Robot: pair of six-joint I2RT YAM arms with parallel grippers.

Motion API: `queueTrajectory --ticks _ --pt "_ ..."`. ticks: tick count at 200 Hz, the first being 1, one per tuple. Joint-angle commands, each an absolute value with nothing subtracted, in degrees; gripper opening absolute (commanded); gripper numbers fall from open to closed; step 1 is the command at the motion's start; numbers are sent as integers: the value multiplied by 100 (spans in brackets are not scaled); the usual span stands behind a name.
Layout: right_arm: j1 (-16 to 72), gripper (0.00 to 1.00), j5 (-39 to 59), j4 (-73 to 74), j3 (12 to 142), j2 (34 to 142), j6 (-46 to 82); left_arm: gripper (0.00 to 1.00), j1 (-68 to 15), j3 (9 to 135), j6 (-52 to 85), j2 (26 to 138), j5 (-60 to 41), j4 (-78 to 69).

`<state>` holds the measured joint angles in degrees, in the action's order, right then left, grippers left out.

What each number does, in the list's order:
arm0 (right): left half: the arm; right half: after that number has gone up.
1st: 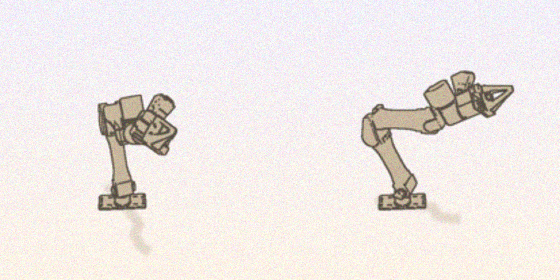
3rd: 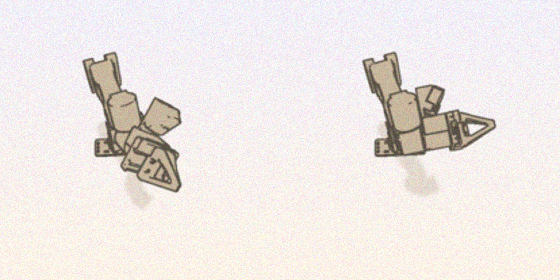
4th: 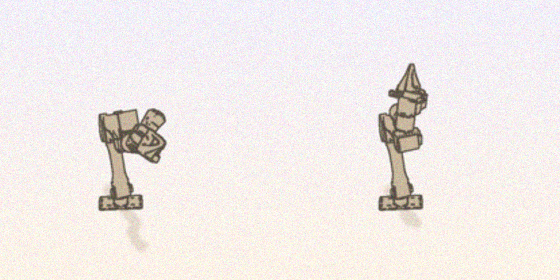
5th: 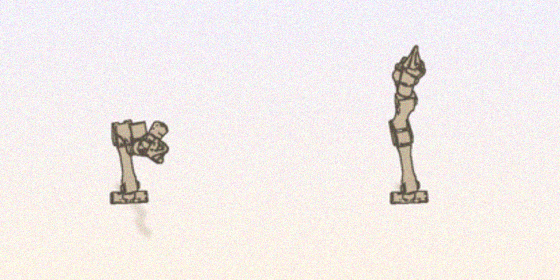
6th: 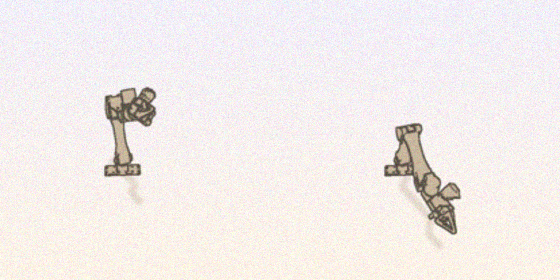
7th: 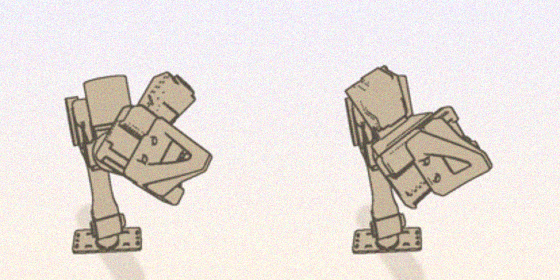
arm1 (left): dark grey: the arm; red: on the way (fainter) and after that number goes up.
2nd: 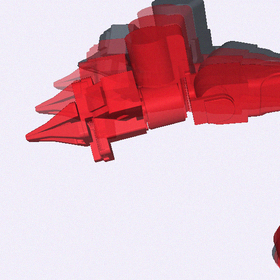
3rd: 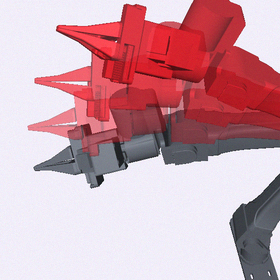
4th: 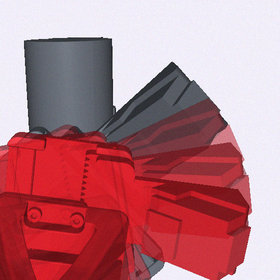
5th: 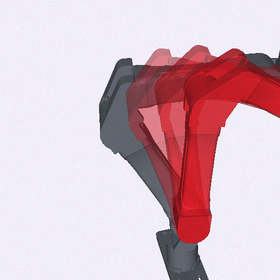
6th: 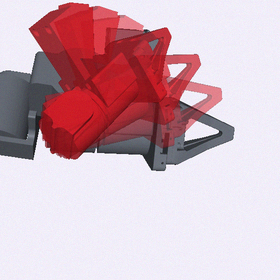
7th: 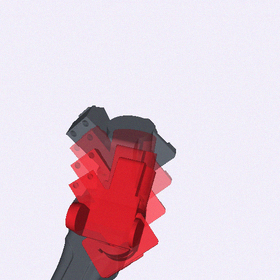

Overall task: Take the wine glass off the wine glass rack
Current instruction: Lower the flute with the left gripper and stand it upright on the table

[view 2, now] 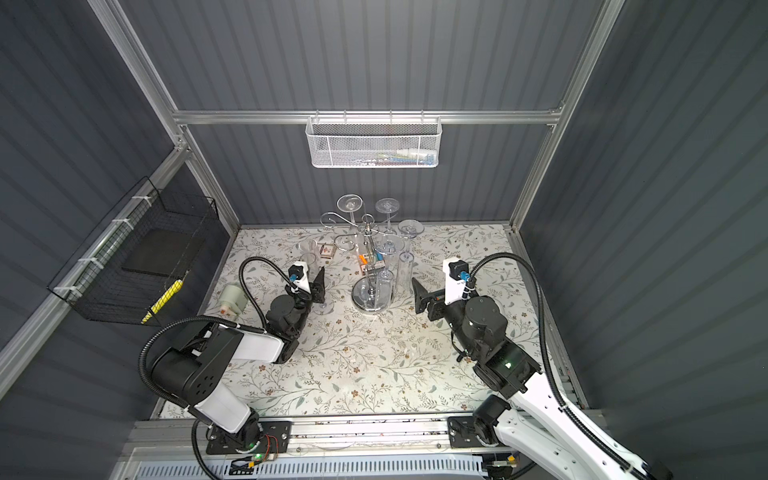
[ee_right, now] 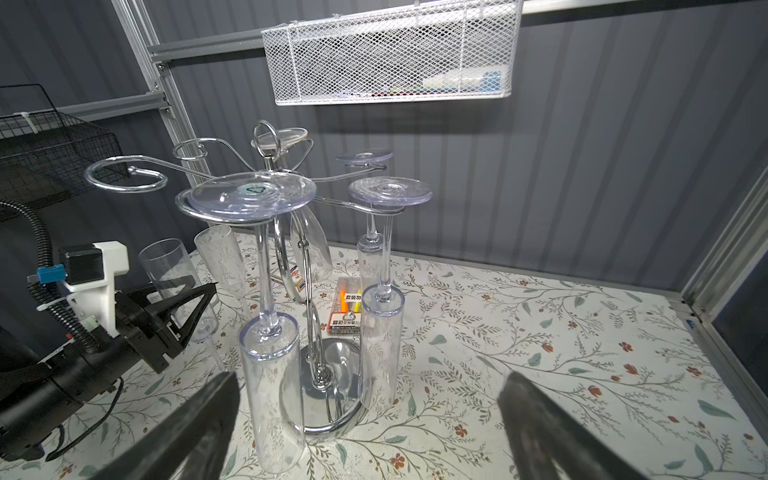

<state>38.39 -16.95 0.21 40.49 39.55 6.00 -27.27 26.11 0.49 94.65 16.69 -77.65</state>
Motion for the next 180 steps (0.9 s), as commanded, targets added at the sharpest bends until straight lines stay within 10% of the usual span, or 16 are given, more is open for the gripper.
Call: queueTrajectory --ticks 1,130,180 --pt "3816 99 -1773 124 3974 3843 643 37 -2681 2651 78 9561 1617 -8310" --pt "3821 99 -1817 3 3893 3571 785 98 -2681 2356 -61 9352 1521 -8754" --pt "3821 99 -1753 -44 3972 3579 878 100 -2689 2232 -92 8677 1436 -8390"
